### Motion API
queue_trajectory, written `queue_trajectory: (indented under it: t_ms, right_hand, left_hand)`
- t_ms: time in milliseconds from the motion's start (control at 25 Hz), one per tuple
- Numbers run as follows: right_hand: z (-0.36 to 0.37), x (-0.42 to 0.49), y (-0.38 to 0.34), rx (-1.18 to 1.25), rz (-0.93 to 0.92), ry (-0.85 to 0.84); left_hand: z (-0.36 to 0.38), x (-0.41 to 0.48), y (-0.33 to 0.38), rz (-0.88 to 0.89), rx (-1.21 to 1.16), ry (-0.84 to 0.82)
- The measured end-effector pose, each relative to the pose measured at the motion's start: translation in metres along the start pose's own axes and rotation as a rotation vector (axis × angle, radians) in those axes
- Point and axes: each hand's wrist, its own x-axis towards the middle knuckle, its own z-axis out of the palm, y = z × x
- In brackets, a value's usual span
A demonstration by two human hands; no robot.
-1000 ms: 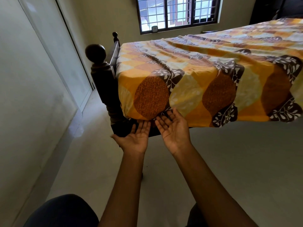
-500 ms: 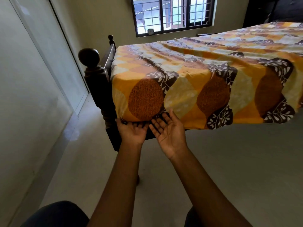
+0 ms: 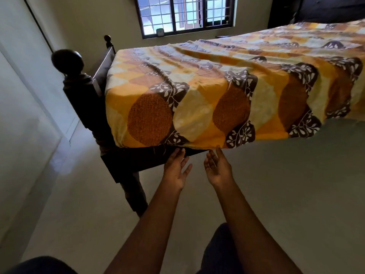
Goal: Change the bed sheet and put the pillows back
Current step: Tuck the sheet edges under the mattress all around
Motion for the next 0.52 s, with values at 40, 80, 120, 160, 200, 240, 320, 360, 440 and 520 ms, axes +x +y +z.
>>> queue_trajectory:
  t_ms: [40, 80, 120, 160, 200, 240, 320, 360, 440, 520]
  right_hand:
    - [0.002, 0.007, -0.006, 0.010, -0.012, -0.010]
    - [0.006, 0.012, -0.010, -0.003, -0.023, -0.013]
    - [0.008, 0.016, -0.014, -0.031, -0.031, 0.000]
    - [0.009, 0.018, -0.016, -0.063, -0.032, 0.019]
    - [0.008, 0.021, -0.017, -0.101, -0.023, 0.050]
    - [0.007, 0.025, -0.017, -0.146, -0.010, 0.091]
    - [0.006, 0.030, -0.014, -0.217, -0.009, 0.153]
    - [0.008, 0.031, -0.012, -0.227, -0.013, 0.163]
    - [0.013, 0.032, -0.013, -0.227, -0.029, 0.189]
    - [0.014, 0.033, -0.016, -0.241, -0.058, 0.227]
  left_hand:
    - [0.007, 0.003, 0.001, 0.002, 0.029, 0.005]
    - [0.013, 0.006, 0.003, 0.003, 0.040, 0.024]
    - [0.017, 0.009, 0.004, 0.003, 0.040, 0.053]
    - [0.019, 0.012, 0.004, 0.001, 0.051, 0.087]
    - [0.019, 0.015, 0.003, -0.007, 0.077, 0.124]
    - [0.017, 0.020, 0.000, -0.019, 0.110, 0.166]
    - [0.009, 0.026, -0.006, -0.051, 0.162, 0.254]
    - [0.006, 0.027, -0.008, -0.057, 0.173, 0.284]
    - [0.004, 0.023, -0.008, -0.051, 0.157, 0.318]
    - [0.005, 0.006, -0.005, -0.028, 0.068, 0.263]
